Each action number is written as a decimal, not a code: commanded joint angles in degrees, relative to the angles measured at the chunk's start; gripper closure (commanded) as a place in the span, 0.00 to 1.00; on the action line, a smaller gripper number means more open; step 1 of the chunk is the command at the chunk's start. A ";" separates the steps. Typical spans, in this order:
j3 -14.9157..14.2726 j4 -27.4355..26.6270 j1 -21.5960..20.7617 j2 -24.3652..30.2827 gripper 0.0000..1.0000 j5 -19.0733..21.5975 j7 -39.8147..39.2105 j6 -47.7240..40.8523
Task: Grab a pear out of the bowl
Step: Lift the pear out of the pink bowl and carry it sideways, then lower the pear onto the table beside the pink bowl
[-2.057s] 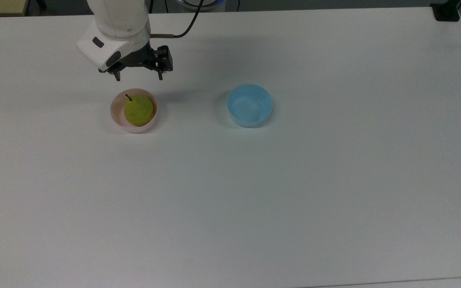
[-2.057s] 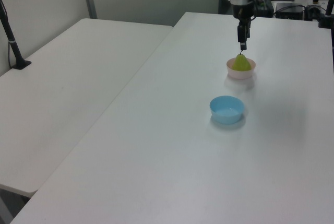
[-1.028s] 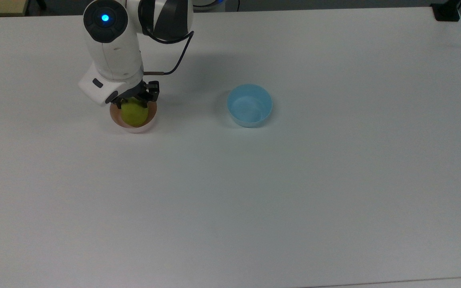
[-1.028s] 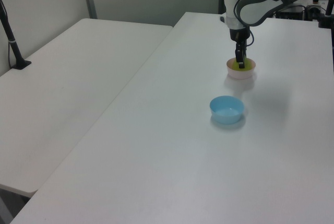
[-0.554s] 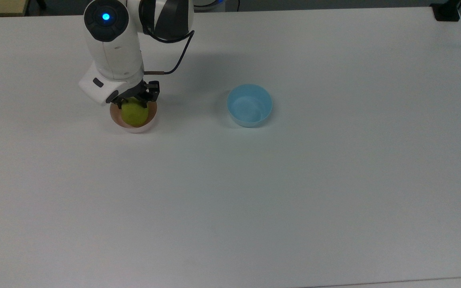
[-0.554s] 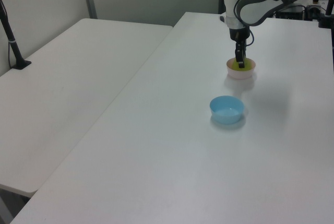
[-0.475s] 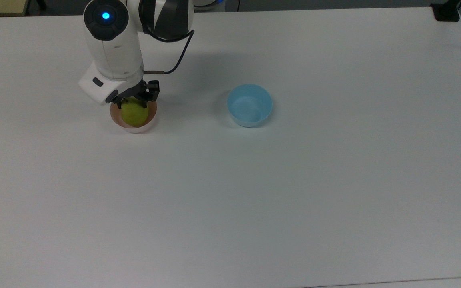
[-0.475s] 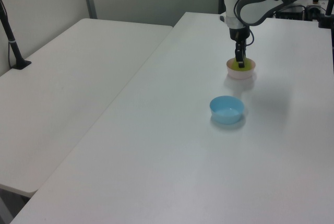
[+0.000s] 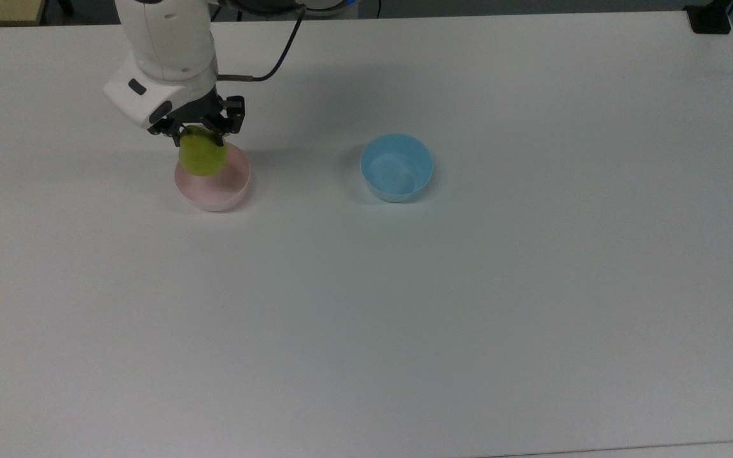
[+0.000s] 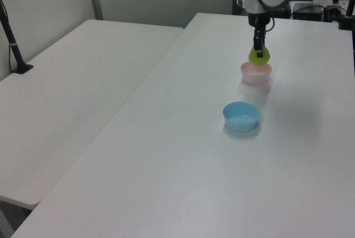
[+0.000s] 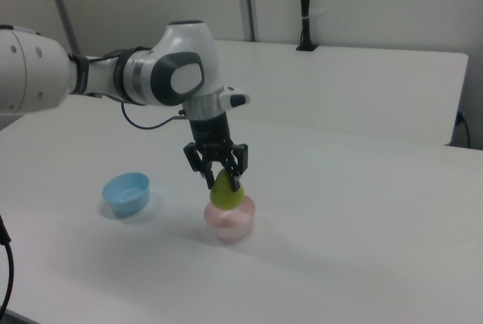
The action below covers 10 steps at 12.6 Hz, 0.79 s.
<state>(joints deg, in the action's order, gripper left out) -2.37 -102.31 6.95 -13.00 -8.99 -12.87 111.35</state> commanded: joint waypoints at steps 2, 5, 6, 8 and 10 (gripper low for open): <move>-0.36 3.69 4.46 -0.44 0.66 -0.06 -4.60 -1.49; -0.36 8.33 8.68 -4.99 0.66 -0.06 -7.86 -0.61; -0.36 10.45 10.17 -7.36 0.66 -0.06 -8.31 0.44; -0.36 11.34 12.90 -10.18 0.65 0.02 -9.10 4.64; -0.36 11.17 14.49 -12.74 0.65 -0.33 -9.45 9.57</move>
<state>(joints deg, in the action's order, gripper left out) -2.64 -92.99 19.68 -21.93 -8.99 -20.53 116.11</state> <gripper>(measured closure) 0.410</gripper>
